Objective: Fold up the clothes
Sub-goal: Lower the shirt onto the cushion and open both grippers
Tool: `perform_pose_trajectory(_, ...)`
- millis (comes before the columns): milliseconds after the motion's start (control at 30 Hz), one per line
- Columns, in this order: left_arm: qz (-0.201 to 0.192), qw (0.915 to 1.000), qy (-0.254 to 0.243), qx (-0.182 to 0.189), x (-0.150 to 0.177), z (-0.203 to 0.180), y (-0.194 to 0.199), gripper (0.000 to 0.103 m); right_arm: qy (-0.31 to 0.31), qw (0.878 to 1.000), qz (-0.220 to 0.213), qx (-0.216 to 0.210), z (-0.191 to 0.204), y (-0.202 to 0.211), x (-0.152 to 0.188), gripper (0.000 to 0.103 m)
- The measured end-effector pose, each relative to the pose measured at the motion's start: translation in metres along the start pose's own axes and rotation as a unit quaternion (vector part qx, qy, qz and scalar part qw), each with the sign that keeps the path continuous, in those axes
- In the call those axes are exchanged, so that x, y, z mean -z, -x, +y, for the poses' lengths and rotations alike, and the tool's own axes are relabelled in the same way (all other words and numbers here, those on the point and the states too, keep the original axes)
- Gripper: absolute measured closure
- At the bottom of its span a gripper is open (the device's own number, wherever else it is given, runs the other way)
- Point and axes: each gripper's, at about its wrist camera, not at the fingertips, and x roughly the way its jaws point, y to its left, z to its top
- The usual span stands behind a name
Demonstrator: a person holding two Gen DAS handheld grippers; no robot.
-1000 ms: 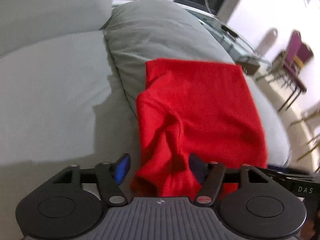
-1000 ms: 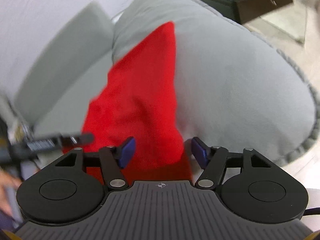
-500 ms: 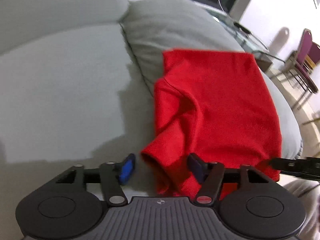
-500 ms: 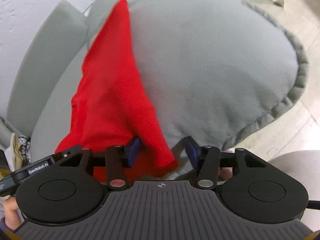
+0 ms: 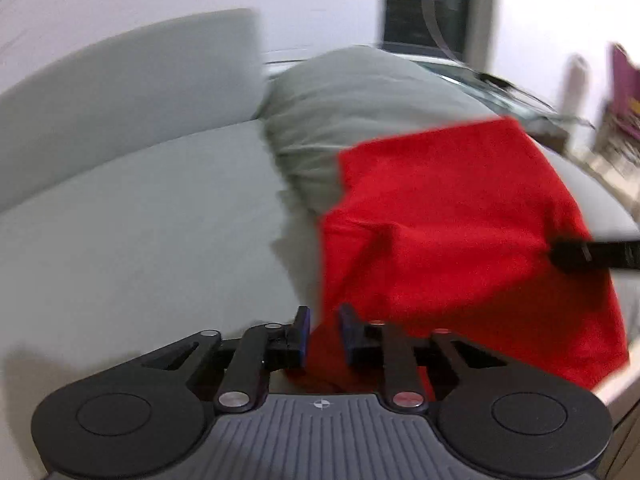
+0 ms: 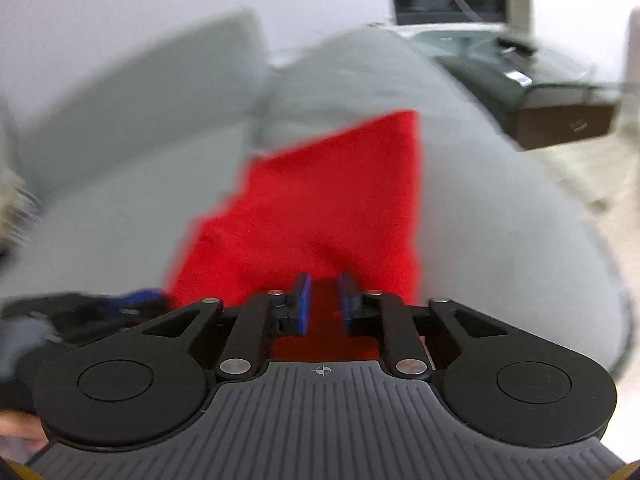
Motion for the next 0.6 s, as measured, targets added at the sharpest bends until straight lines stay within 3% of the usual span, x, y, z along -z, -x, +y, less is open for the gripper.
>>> perform_pose_trajectory(67,0.016,0.9997,0.018,0.005,-0.005,0.006,0.008,0.080,-0.025,1.000,0.014,-0.004,-0.007,0.002,-0.004,0.103)
perform_pose_trajectory(100,0.023,0.9995,0.017,0.009,-0.007,0.007,0.017,0.080,-0.041,0.999,0.021,-0.011,-0.012,0.005,-0.007,0.095)
perform_pose_trajectory(133,0.029,0.9994,0.017,0.006,-0.008,0.008,0.025,0.079,-0.051,0.998,0.026,-0.016,-0.013,0.013,-0.009,0.087)
perform_pose_trajectory(200,0.037,0.9990,0.026,0.001,-0.011,0.007,0.048,0.068,-0.062,0.997,0.031,-0.024,-0.012,0.034,-0.013,0.053)
perform_pose_trajectory(233,0.035,0.9988,0.033,0.006,-0.012,0.006,0.060,0.064,-0.065,0.997,0.030,-0.029,-0.011,0.047,-0.014,0.047)
perform_pose_trajectory(333,0.020,0.9991,0.034,0.017,-0.013,-0.007,0.093,0.038,-0.078,0.995,0.025,-0.053,-0.004,0.085,-0.018,0.040)
perform_pose_trajectory(367,0.014,0.9993,0.028,0.019,-0.013,-0.013,0.106,0.023,-0.081,0.995,0.024,-0.061,0.000,0.098,-0.019,0.033)
perform_pose_trajectory(400,0.006,0.9996,0.021,0.020,-0.012,-0.018,0.118,0.016,-0.082,0.994,0.023,-0.068,0.005,0.112,-0.020,0.029)
perform_pose_trajectory(467,-0.009,0.9998,0.006,0.016,-0.009,-0.027,0.140,0.014,-0.075,0.994,0.029,-0.067,0.012,0.133,-0.023,0.021)
perform_pose_trajectory(600,-0.021,0.9994,0.021,0.020,-0.005,-0.031,0.170,0.008,-0.053,0.996,0.040,-0.051,0.022,0.170,-0.026,0.021)
